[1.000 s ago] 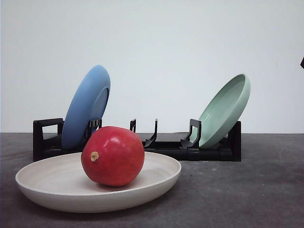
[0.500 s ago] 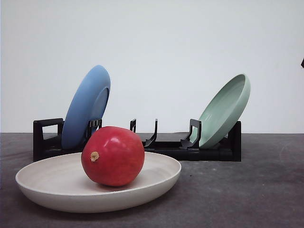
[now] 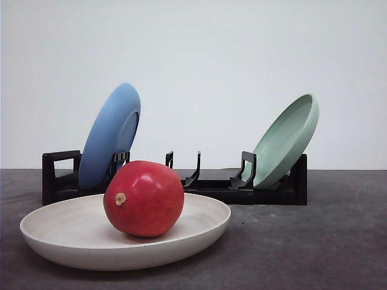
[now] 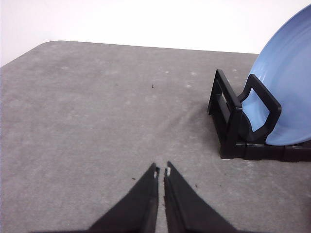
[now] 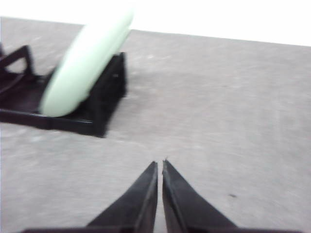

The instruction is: Place pomegranate in white plate

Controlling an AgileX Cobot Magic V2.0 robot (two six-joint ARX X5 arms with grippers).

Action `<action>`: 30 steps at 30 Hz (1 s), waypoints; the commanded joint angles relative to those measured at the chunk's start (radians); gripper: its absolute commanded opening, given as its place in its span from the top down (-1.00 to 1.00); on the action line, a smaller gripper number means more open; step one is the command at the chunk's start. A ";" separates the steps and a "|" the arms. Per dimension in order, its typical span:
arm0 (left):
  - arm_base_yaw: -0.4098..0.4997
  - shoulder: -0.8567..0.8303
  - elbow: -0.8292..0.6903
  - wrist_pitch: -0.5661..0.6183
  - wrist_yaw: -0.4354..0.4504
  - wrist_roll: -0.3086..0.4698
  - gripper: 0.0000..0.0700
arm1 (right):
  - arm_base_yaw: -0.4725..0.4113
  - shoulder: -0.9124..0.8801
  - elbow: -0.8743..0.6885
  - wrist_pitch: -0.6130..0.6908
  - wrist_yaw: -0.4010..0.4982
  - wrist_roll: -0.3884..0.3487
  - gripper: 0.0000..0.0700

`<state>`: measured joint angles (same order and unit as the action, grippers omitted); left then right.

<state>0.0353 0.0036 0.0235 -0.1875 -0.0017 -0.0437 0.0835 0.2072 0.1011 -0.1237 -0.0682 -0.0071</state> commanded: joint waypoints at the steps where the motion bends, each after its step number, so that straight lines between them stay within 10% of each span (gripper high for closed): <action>1: 0.003 0.000 -0.011 0.000 -0.002 -0.002 1.00 | -0.016 -0.054 -0.026 0.019 0.020 0.007 0.96; 30: 0.003 0.000 -0.011 0.000 -0.002 -0.002 1.00 | -0.053 -0.204 -0.091 0.019 0.058 0.007 0.96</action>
<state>0.0353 0.0036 0.0235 -0.1871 -0.0017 -0.0452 0.0315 0.0032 0.0147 -0.1150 -0.0078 -0.0040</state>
